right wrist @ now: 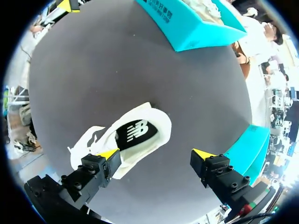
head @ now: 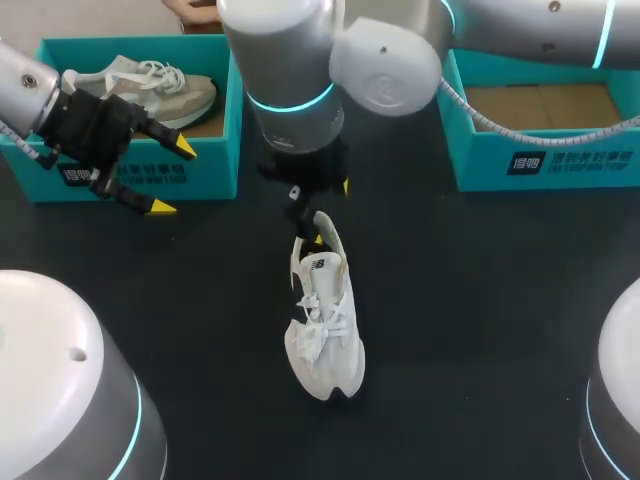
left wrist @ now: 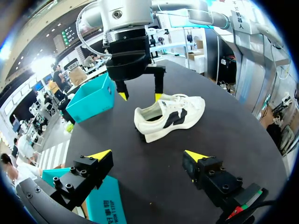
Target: Take the shoe out of the shoebox, open the shoe tongue, remove and reinsert the insole, then place the shoe into the shoebox
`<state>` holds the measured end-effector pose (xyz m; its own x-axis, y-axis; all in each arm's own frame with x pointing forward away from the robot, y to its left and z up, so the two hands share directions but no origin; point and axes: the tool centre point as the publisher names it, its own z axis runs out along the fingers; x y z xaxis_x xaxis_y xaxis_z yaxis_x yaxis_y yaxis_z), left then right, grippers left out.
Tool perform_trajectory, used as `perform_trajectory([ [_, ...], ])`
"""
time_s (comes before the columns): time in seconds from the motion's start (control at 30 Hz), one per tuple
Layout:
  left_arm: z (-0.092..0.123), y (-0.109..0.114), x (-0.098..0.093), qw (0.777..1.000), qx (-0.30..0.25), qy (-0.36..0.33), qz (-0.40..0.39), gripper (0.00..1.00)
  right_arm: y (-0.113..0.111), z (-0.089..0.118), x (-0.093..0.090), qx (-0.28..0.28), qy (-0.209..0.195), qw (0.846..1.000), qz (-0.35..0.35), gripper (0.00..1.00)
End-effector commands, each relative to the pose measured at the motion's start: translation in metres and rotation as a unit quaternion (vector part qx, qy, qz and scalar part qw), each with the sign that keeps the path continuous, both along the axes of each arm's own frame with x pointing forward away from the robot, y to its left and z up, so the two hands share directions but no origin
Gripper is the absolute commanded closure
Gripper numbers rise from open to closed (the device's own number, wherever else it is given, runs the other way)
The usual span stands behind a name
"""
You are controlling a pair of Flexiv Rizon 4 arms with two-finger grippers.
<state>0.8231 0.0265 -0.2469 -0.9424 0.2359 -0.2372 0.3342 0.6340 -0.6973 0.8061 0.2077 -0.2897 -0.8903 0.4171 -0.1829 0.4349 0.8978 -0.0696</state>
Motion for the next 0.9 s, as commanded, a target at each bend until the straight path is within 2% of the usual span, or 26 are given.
perform_trajectory([
  [0.03,0.000,0.000,-0.001,1.000,0.002,0.000,0.000,0.00,0.005,-0.015,0.012,-0.007,-0.004,1.000,0.014,0.00],
  [0.33,0.000,0.000,-0.001,1.000,0.002,0.000,0.000,0.00,0.007,-0.047,0.028,-0.010,-0.017,0.998,0.056,0.00],
  [0.37,0.000,0.000,-0.001,1.000,0.002,0.000,0.000,0.00,0.006,-0.051,0.029,-0.007,-0.017,0.998,0.058,0.07],
  [0.4,0.000,0.000,-0.001,1.000,0.002,0.000,0.000,0.00,0.005,-0.054,0.030,-0.006,-0.015,0.998,0.059,0.19],
  [0.53,0.000,0.000,-0.001,1.000,0.002,0.000,0.000,0.00,0.000,-0.063,0.032,-0.009,-0.007,0.998,0.063,0.34],
  [0.57,0.000,0.000,-0.001,1.000,0.002,0.000,0.000,0.00,0.001,-0.064,0.033,-0.008,-0.006,0.998,0.065,0.44],
  [0.6,0.000,0.000,-0.001,1.000,0.002,0.000,0.000,0.00,0.001,-0.066,0.033,-0.007,-0.006,0.998,0.066,0.48],
  [0.67,0.000,0.000,-0.001,1.000,0.002,0.000,0.000,0.00,0.003,-0.070,0.033,-0.007,-0.001,0.997,0.074,0.54],
  [0.9,0.000,0.000,-0.001,1.000,0.002,0.000,0.000,0.00,0.010,-0.083,0.033,-0.009,0.008,0.996,0.092,0.54],
])
